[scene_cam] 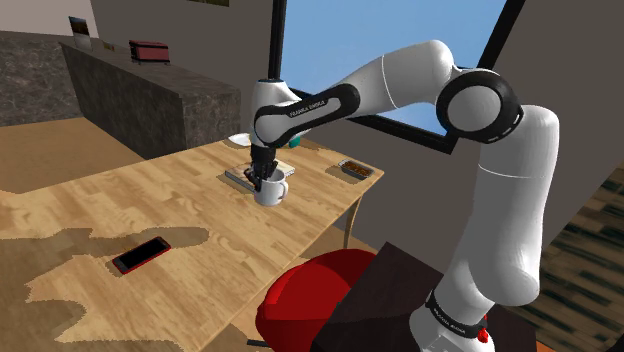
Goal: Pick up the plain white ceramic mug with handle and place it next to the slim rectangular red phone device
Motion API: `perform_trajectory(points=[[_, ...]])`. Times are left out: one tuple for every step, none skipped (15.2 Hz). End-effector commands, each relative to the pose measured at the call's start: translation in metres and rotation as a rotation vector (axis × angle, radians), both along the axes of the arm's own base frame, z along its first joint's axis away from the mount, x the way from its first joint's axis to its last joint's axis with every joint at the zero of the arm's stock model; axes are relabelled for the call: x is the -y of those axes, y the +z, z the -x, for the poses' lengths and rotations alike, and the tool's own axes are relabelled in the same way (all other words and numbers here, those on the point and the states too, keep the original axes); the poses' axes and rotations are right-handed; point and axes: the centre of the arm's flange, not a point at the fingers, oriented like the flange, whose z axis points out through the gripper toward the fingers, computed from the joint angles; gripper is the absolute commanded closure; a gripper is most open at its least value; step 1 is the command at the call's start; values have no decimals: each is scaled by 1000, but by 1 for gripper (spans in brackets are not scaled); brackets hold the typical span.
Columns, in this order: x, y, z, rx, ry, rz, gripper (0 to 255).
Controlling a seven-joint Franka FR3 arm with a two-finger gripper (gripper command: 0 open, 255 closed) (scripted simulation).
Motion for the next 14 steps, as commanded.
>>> perform_trajectory(points=[[-29,1,-4,1,-1,0,255],[-42,1,-6,1,-1,0,255],[-55,1,-7,1,-1,0,255],[-68,1,-9,1,-1,0,255],[-81,1,-10,1,-1,0,255],[-94,1,-12,1,-1,0,255],[-107,1,-13,1,-1,0,255],[-120,1,-15,1,-1,0,255],[-134,1,-16,1,-1,0,255],[-147,1,-18,1,-1,0,255],[-160,1,-19,1,-1,0,255],[-166,2,-20,1,-1,0,255],[-166,-4,-20,1,-1,0,255],[-166,-9,-20,1,-1,0,255]])
